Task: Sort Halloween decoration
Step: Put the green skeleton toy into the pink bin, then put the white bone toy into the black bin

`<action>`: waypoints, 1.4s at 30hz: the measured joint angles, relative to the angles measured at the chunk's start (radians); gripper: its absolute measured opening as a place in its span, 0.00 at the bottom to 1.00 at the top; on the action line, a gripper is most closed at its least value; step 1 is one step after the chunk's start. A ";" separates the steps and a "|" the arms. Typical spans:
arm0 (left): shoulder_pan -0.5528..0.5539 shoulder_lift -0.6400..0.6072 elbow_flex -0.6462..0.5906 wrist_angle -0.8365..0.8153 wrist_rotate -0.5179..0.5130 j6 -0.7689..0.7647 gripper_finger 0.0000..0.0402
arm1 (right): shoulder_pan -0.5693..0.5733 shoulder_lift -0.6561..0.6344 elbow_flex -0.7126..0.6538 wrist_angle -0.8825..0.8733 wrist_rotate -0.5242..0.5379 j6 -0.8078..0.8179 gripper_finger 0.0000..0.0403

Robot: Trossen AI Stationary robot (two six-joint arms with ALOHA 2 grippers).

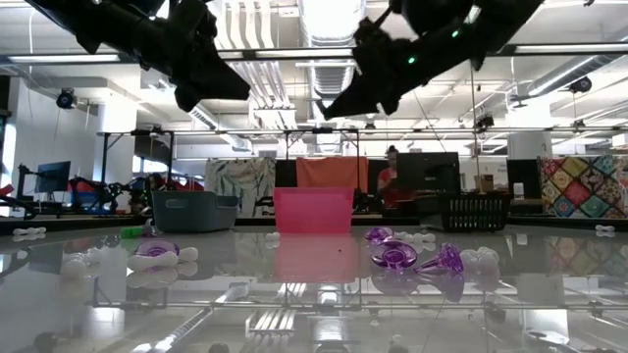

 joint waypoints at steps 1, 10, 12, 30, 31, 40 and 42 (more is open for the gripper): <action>0.000 0.000 0.000 0.001 0.000 0.000 0.19 | -0.016 0.016 0.000 0.034 0.001 0.006 0.03; 0.000 0.000 0.000 0.001 0.000 0.000 0.19 | -0.122 0.129 0.008 0.121 -0.012 0.166 0.03; 0.000 0.000 0.000 0.001 0.000 0.000 0.19 | -0.129 0.137 0.008 0.126 -0.013 0.176 0.05; -0.059 0.039 -0.001 -0.001 -0.081 -0.027 0.16 | -0.125 0.104 0.008 0.099 -0.015 0.193 0.19; -0.063 0.047 -0.001 -0.001 -0.080 -0.040 0.16 | -0.120 0.097 0.008 0.090 -0.020 0.197 0.18; -0.178 0.156 -0.002 -0.064 -0.111 -0.178 0.16 | -0.077 -0.016 0.009 -0.161 -0.119 0.320 0.18; -0.223 0.186 -0.002 -0.063 -0.137 -0.179 0.16 | -0.054 -0.047 0.009 -0.216 -0.122 0.328 0.18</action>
